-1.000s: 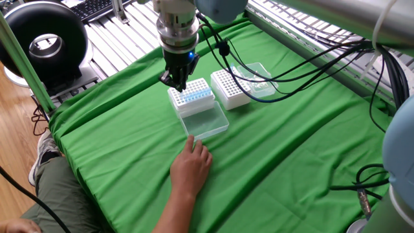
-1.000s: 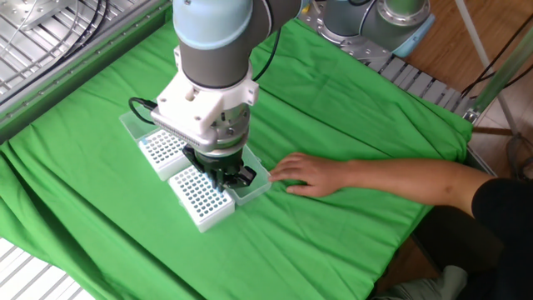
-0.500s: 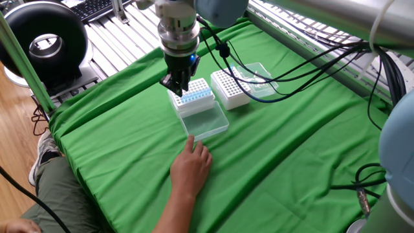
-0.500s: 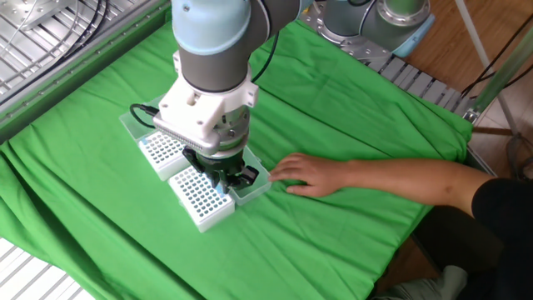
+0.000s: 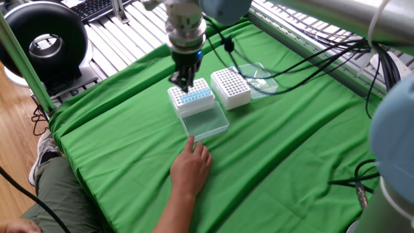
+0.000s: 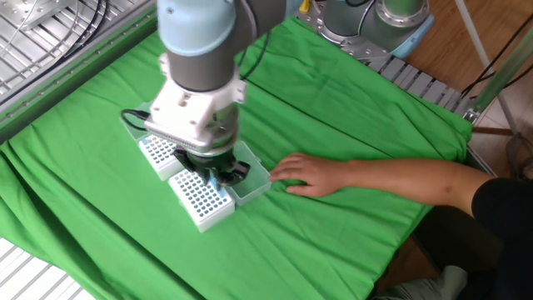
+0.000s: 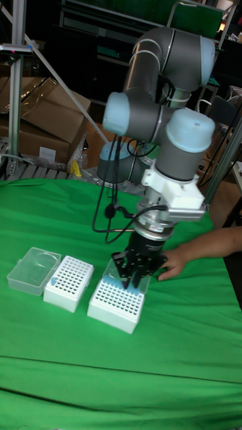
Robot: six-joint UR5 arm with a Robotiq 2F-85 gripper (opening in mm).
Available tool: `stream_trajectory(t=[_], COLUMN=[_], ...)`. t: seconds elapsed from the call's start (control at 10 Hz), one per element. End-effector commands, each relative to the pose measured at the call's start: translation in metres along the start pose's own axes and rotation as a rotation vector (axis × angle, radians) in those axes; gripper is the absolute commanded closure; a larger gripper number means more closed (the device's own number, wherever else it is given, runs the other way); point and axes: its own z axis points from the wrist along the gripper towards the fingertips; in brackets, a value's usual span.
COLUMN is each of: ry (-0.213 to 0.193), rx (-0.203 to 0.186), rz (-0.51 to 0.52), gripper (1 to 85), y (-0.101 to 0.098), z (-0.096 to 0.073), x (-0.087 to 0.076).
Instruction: Insert a medium pipette tip into the holder for medium pipette tips
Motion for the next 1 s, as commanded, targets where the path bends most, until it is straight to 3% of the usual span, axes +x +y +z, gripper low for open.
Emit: stream_trajectory(t=[0.0,0.2,0.9], ry=[-0.009,-0.032,-0.032], rx=[0.027,0.02,0.024], rz=[-0.129,-0.202,-0.312], gripper=[56.0,54.0,51.0], y=[-0.059,-0.094,-0.154], z=[0.003,0.007,0.008], x=[0.007,0.018,0.056])
